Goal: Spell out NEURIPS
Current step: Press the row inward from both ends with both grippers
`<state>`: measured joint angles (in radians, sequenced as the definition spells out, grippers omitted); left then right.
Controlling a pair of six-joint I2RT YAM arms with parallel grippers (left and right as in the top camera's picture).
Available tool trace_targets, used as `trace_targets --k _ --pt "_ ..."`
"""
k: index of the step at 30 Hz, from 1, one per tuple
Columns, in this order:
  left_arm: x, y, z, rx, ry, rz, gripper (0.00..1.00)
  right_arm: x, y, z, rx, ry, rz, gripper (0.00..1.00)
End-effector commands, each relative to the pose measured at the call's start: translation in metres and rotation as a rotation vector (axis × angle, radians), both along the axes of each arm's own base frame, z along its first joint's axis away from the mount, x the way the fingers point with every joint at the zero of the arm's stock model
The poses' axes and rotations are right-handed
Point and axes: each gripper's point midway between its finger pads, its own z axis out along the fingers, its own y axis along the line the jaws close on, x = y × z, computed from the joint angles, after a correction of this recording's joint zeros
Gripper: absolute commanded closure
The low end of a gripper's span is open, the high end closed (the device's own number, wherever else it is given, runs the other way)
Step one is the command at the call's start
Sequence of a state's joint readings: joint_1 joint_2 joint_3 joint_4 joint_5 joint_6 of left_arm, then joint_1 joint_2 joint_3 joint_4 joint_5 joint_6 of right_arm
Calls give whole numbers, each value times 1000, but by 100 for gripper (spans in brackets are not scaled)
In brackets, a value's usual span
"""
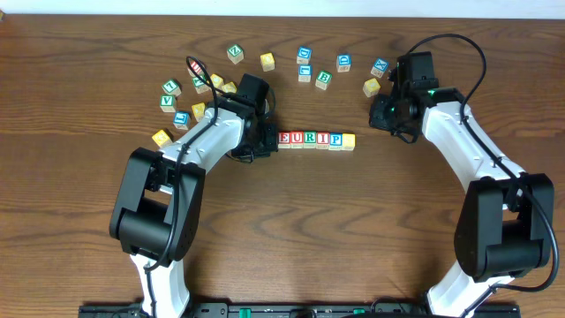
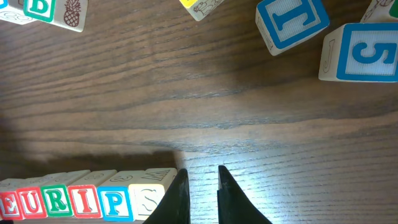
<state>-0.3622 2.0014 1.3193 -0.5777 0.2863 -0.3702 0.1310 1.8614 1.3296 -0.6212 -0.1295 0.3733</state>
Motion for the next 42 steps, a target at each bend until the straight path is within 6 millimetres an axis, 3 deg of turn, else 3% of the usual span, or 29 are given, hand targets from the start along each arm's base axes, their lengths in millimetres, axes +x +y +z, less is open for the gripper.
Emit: trace_targets --k 1,6,10,15,21,29,42 --pt "-3 -3 -5 -6 18 2 92 -1 -5 -3 -19 7 -4 89" --pt "-2 -3 -4 -9 17 0 92 -1 -6 -4 -22 7 -6 89" --pt "1 -2 8 -13 -7 -39 92 -1 -6 -4 -22 8 -5 89" --pt "11 19 30 45 -58 -54 92 -1 -6 -4 -25 7 -7 89" --pt "18 39 25 97 -84 -19 92 -1 -6 -4 -25 7 -7 89" --pt "29 29 26 78 -146 -30 92 -1 -6 -4 -25 7 -7 89" --pt "24 23 25 80 -133 -44 93 -1 -6 -4 -26 7 -7 89"
